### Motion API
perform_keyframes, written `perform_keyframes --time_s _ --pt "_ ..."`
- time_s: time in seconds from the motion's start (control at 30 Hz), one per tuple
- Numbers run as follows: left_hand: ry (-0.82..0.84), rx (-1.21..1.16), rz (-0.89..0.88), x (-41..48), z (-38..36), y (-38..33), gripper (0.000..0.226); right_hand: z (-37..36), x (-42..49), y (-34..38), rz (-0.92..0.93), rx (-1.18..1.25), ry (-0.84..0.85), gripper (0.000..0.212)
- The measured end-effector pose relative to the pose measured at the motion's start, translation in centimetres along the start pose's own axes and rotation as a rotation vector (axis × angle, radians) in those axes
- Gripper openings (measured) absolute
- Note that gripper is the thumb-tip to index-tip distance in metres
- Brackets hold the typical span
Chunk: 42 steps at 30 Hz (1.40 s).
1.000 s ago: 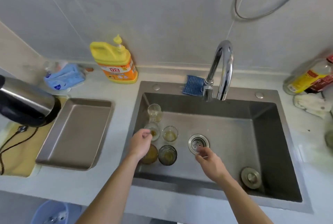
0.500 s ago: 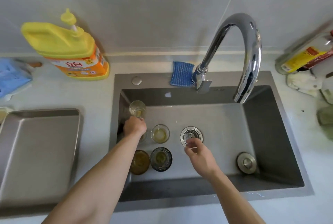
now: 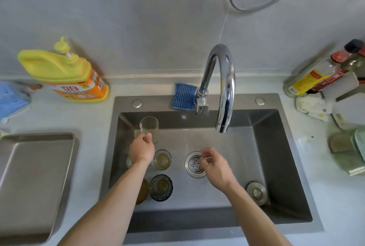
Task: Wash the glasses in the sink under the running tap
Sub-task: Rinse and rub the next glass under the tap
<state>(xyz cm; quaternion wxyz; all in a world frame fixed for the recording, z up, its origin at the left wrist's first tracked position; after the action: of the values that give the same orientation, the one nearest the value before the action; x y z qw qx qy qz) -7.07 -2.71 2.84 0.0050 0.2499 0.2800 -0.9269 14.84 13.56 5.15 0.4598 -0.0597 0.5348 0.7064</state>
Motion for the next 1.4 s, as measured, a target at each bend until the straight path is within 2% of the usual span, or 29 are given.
perform_keyframes --time_s 0.1,0.27,0.43,0.77,0.83,0.93,0.97,1.03,1.1,1.13,1.27,1.33,1.4 --pt "0.034 -0.101 -0.113 -2.2 -0.5 -2.3 0.025 2.1 0.9 2.1 0.060 0.019 -0.034 0.032" --pt "0.031 -0.212 -0.261 -6.4 0.5 -7.0 0.036 5.2 2.0 6.0 0.220 0.077 -0.101 0.055" --pt "0.132 -0.239 -0.241 -8.3 -0.2 -8.2 0.045 6.0 2.7 9.2 0.352 0.099 -0.021 0.054" --pt "0.183 -0.484 -0.132 -9.8 -1.9 -8.4 0.042 6.6 1.9 9.1 0.322 -0.017 0.078 0.049" --pt "0.191 -0.551 -0.088 -9.9 -2.3 -8.3 0.045 6.0 1.3 7.8 0.284 0.078 0.127 0.059" --pt "0.229 -0.532 -0.047 -10.4 -3.3 -8.0 0.051 4.2 0.3 4.6 0.115 0.245 0.205 0.088" --pt "0.251 -0.526 -0.024 -10.7 -3.7 -7.9 0.052 3.7 -0.2 3.8 0.075 0.294 0.233 0.085" --pt "0.293 -0.543 0.027 -11.5 -4.4 -7.8 0.049 3.2 -1.3 3.2 0.037 0.366 0.223 0.064" --pt "0.306 -0.626 0.076 -12.3 -5.3 -8.0 0.042 3.2 -2.0 3.3 0.066 0.386 0.118 0.045" --pt "0.318 -0.658 0.085 -12.8 -5.6 -8.5 0.039 3.2 -2.2 3.6 0.094 0.353 0.052 0.042" --pt "0.420 -0.853 0.100 -14.0 -7.8 -9.4 0.066 2.7 -3.6 4.8 0.130 0.224 -0.091 0.052" --pt "0.459 -0.908 0.082 -14.6 -7.5 -9.7 0.067 3.1 -3.9 5.1 0.133 0.218 -0.119 0.055" --pt "0.492 -0.850 0.008 -15.1 -6.8 -9.9 0.064 3.8 -3.7 5.3 0.084 0.287 -0.120 0.055"
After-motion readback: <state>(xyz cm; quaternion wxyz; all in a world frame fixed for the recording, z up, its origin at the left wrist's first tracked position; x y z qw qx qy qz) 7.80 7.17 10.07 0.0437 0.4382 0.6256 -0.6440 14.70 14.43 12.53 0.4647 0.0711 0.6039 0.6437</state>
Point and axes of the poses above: each hand's wrist, its own x-axis towards the middle knuckle, its own z-axis out of the back of the hand, y = z × x, the point moved 6 cm from there along x, towards the middle knuckle
